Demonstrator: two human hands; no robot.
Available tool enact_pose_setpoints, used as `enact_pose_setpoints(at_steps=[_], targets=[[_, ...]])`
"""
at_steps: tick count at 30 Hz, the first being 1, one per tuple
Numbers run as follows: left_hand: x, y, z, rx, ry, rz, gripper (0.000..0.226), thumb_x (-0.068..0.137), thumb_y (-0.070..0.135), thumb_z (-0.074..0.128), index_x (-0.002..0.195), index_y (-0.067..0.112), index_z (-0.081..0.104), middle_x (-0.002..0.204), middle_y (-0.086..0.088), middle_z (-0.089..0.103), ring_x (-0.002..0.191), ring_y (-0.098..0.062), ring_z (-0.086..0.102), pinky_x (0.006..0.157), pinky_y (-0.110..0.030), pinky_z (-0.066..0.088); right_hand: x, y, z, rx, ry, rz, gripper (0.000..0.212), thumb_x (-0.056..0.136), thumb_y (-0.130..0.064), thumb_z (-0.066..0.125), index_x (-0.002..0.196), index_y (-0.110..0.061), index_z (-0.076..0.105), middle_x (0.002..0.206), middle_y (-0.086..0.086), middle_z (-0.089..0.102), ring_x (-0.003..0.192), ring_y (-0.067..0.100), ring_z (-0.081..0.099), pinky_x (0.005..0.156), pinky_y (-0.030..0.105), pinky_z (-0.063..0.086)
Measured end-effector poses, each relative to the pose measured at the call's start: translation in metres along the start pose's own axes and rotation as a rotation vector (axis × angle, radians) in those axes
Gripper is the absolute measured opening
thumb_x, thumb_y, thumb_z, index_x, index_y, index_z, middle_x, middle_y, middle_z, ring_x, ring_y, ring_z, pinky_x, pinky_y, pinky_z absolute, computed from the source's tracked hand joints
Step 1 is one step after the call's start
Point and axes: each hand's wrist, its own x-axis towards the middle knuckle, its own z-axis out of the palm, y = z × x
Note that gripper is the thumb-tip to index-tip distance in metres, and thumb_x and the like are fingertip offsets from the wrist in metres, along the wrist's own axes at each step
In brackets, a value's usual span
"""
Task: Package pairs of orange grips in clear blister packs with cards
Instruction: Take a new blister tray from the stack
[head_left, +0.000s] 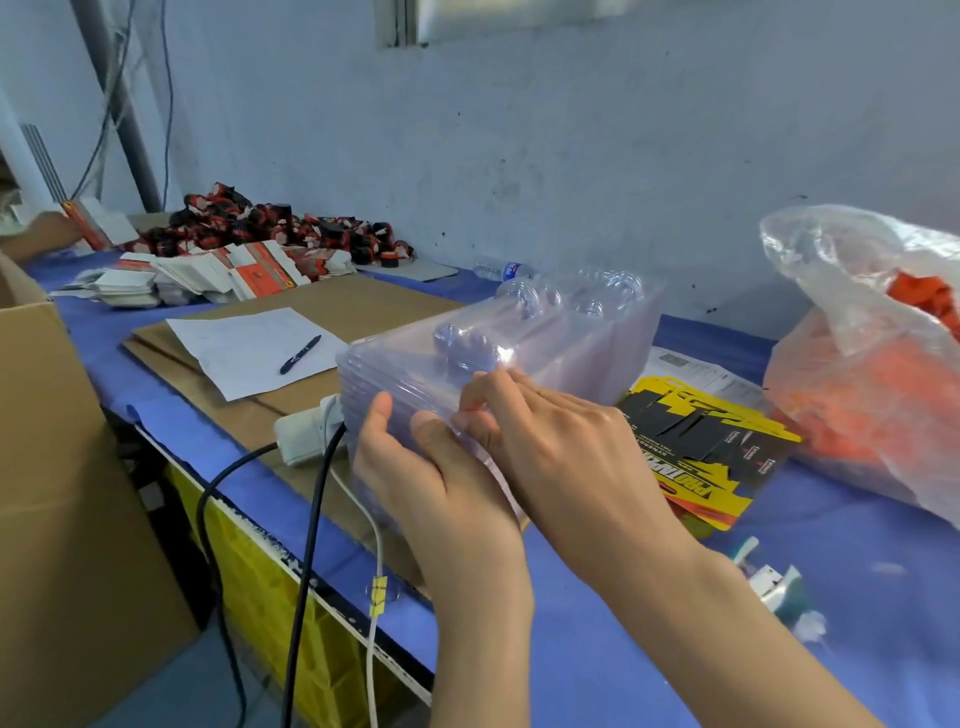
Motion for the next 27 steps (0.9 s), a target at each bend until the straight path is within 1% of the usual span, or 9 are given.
enact_pose_setpoints(at_steps=[3, 6, 9, 11, 13, 15, 20, 23, 27], targets=[[-0.001, 0.0, 0.001, 0.009, 0.013, -0.002, 0.038, 0.106, 0.017, 0.037, 0.144, 0.014, 0.037, 0.144, -0.01, 0.041, 0.126, -0.021, 0.051, 0.102, -0.04, 0.049, 0.0, 0.002, 0.005, -0.07, 0.067, -0.022, 0.013, 0.102, -0.027, 0.052, 0.099, -0.019, 0.061, 0.085, -0.006, 0.062, 0.078, 0.015, 0.066, 0.072, 0.028, 0.032], [-0.002, -0.001, 0.002, 0.04, 0.045, 0.001, 0.039, 0.105, 0.019, 0.039, 0.144, 0.016, 0.038, 0.145, -0.008, 0.039, 0.127, -0.02, 0.049, 0.103, -0.039, 0.048, 0.0, 0.002, 0.007, -0.066, 0.107, 0.006, 0.019, 0.103, -0.03, 0.048, 0.098, -0.018, 0.062, 0.079, -0.009, 0.062, 0.074, 0.012, 0.066, 0.064, 0.021, 0.017], [-0.002, -0.002, 0.002, 0.076, 0.07, 0.0, 0.041, 0.104, 0.021, 0.04, 0.145, 0.017, 0.038, 0.144, -0.005, 0.037, 0.132, -0.019, 0.042, 0.109, -0.041, 0.041, 0.004, -0.001, 0.008, -0.01, 0.292, 0.053, 0.013, 0.094, -0.026, 0.064, 0.089, -0.014, 0.063, 0.062, -0.012, 0.039, 0.064, 0.015, 0.057, 0.055, 0.024, 0.013], [-0.002, -0.002, 0.002, 0.098, 0.08, 0.002, 0.042, 0.104, 0.023, 0.041, 0.145, 0.019, 0.038, 0.144, -0.003, 0.036, 0.134, -0.017, 0.039, 0.111, -0.04, 0.038, 0.008, -0.003, 0.007, 0.012, 0.32, 0.092, 0.018, 0.096, -0.032, 0.057, 0.09, -0.016, 0.061, 0.061, -0.014, 0.034, 0.052, 0.016, 0.053, 0.045, 0.027, 0.004], [-0.002, -0.003, 0.002, 0.091, 0.074, 0.0, 0.042, 0.103, 0.025, 0.041, 0.145, 0.021, 0.038, 0.144, -0.001, 0.036, 0.132, -0.014, 0.04, 0.11, -0.037, 0.039, 0.01, -0.003, 0.007, 0.048, 0.273, 0.129, 0.026, 0.099, -0.039, 0.042, 0.096, -0.018, 0.056, 0.057, -0.013, 0.054, 0.046, 0.02, 0.057, 0.039, 0.022, 0.018], [-0.002, -0.004, 0.001, 0.096, 0.068, -0.002, 0.043, 0.103, 0.027, 0.041, 0.145, 0.023, 0.037, 0.145, 0.001, 0.036, 0.133, -0.012, 0.038, 0.109, -0.034, 0.039, 0.012, -0.002, 0.008, 0.091, 0.237, 0.148, 0.031, 0.1, -0.042, 0.033, 0.1, -0.019, 0.053, 0.068, -0.006, 0.069, 0.052, 0.027, 0.061, 0.042, 0.026, 0.032], [-0.002, -0.007, 0.0, 0.073, 0.039, -0.011, 0.043, 0.102, 0.03, 0.041, 0.145, 0.028, 0.036, 0.145, 0.005, 0.037, 0.135, -0.016, 0.04, 0.108, -0.043, 0.042, 0.023, 0.0, 0.001, 0.142, 0.308, 0.159, 0.024, 0.102, -0.039, 0.043, 0.1, -0.018, 0.054, 0.079, -0.005, 0.073, 0.063, 0.032, 0.065, 0.047, 0.031, 0.041], [-0.003, -0.009, 0.0, 0.057, 0.025, -0.016, 0.042, 0.102, 0.031, 0.041, 0.144, 0.031, 0.037, 0.145, 0.007, 0.038, 0.131, -0.016, 0.044, 0.106, -0.043, 0.045, 0.036, 0.003, -0.01, 0.099, 0.351, 0.126, 0.029, 0.102, -0.04, 0.038, 0.102, -0.017, 0.054, 0.083, -0.003, 0.073, 0.068, 0.033, 0.066, 0.051, 0.036, 0.048], [-0.005, -0.012, -0.004, 0.053, -0.01, 0.007, 0.04, 0.102, 0.029, 0.044, 0.142, 0.031, 0.038, 0.143, 0.005, 0.04, 0.128, -0.016, 0.048, 0.102, -0.043, 0.049, 0.07, 0.016, -0.029, 0.115, 0.365, 0.156, 0.028, 0.105, -0.039, 0.038, 0.108, -0.015, 0.052, 0.091, 0.002, 0.071, 0.082, 0.04, 0.064, 0.067, 0.046, 0.051]])
